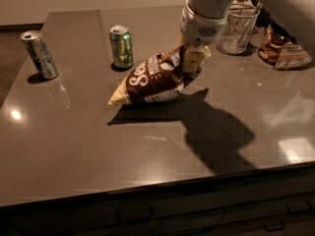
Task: Move brown chip bag near green can
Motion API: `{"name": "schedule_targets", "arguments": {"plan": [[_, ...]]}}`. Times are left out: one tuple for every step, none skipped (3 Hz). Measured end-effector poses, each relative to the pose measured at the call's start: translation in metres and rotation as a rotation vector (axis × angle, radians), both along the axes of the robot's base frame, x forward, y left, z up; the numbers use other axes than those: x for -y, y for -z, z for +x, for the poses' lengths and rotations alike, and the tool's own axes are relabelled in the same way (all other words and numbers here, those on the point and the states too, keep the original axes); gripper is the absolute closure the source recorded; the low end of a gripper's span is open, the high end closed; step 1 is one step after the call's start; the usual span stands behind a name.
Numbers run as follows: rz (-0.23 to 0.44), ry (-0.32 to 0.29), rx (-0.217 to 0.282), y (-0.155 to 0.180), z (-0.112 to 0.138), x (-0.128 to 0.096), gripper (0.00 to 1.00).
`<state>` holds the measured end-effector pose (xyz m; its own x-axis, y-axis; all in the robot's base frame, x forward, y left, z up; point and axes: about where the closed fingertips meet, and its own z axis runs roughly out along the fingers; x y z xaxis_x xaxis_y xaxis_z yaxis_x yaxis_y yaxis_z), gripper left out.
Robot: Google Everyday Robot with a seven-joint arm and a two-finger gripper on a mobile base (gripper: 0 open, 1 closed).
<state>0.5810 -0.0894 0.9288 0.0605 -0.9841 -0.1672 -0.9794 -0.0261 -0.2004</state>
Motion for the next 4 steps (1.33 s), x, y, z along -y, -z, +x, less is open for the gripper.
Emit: {"name": "schedule_targets", "arguments": {"plan": [[0.027,0.027,-0.008,0.002,0.01,-0.015,0.86],[0.04,0.041,-0.013,0.006,0.018,-0.027,0.64],[0.047,0.057,-0.01,0.012,0.028,-0.033,0.39],[0.049,0.055,-0.007,0.013,0.029,-0.034,0.18]]}}
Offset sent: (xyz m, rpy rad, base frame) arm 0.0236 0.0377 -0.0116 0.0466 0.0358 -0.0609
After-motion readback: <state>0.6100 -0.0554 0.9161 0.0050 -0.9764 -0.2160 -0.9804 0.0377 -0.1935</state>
